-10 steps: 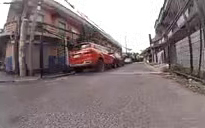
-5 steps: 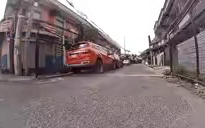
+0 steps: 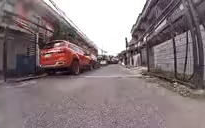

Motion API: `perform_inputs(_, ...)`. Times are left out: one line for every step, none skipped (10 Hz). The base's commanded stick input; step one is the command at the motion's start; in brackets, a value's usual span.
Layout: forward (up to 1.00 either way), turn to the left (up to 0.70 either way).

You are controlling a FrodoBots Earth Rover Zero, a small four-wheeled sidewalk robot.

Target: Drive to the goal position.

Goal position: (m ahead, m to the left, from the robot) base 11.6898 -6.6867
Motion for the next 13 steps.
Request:
perform_inputs(0.5, -0.45)
perform_inputs(0.5, -0.42)
perform_inputs(0.5, -0.08)
perform_inputs(0.5, 0.02)
perform_inputs(0.5, 0.05)
perform_inputs(0.5, 0.05)
perform_inputs(0.5, 0.05)
perform_inputs(0.5, 0.05)
perform_inputs(0.5, 0.05)
perform_inputs(0.5, 0.05)
perform_inputs(0.5, 0.05)
perform_inputs(0.5, 0.05)
perform_inputs(0.5, 0.05)
